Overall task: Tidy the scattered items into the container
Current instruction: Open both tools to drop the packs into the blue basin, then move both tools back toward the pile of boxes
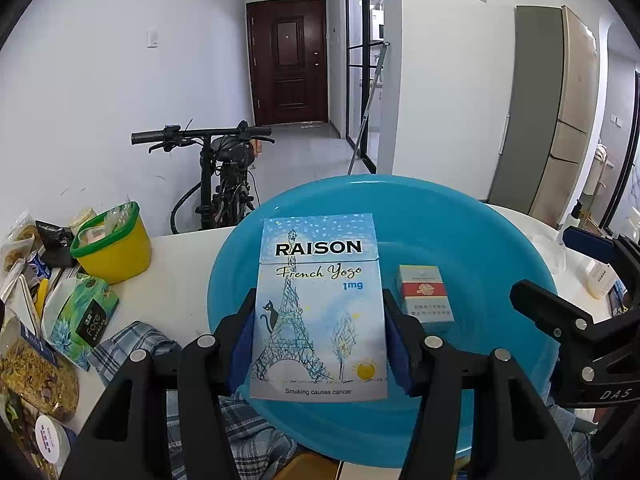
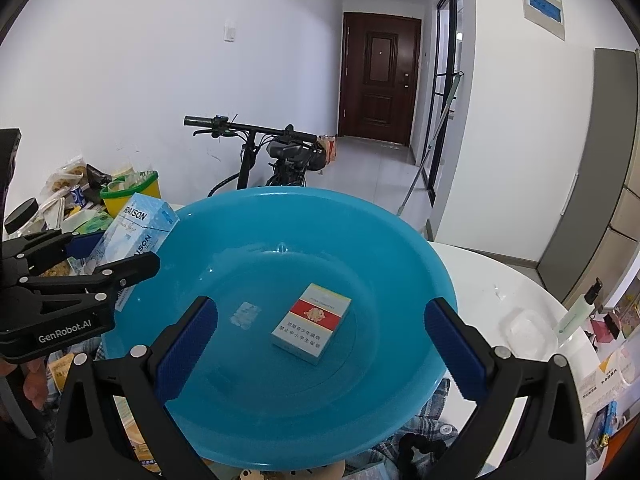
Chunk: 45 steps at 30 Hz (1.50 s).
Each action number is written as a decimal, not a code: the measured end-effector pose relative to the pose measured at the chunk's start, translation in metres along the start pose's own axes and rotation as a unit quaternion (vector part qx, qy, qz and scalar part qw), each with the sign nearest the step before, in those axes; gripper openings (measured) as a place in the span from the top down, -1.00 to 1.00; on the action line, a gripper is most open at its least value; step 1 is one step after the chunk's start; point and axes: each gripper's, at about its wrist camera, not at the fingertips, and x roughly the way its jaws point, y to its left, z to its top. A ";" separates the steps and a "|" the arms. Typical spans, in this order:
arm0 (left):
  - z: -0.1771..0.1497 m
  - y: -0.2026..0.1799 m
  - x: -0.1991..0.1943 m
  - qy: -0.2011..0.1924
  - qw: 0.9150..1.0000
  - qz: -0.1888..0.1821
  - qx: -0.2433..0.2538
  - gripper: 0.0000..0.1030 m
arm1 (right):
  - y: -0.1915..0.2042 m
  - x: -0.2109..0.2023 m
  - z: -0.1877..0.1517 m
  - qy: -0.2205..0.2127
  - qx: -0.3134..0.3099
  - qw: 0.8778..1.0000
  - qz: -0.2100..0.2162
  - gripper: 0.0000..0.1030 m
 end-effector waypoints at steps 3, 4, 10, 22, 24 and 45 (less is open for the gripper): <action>0.000 -0.004 -0.001 -0.002 1.000 0.002 0.006 -0.14 | -0.001 -0.001 -0.001 0.004 -0.002 1.000 0.001 -1.00; 0.001 -0.005 -0.001 -0.004 1.000 0.002 0.006 -0.14 | -0.002 -0.002 -0.001 0.005 -0.003 1.000 0.000 -1.00; 0.002 -0.016 -0.010 -0.026 0.997 0.073 0.024 -1.00 | -0.016 -0.015 -0.010 0.001 0.011 1.000 0.000 -1.00; -0.022 -0.016 -0.042 -0.019 0.997 0.069 0.025 -1.00 | -0.026 -0.042 -0.028 0.005 0.040 0.999 0.008 -1.00; -0.027 -0.014 -0.054 -0.019 0.997 0.069 0.020 -1.00 | -0.023 -0.050 -0.029 0.003 0.037 0.999 0.006 -1.00; -0.104 -0.002 -0.216 -0.104 0.994 -0.003 0.038 -1.00 | 0.008 -0.151 -0.083 -0.038 0.026 0.998 0.037 -1.00</action>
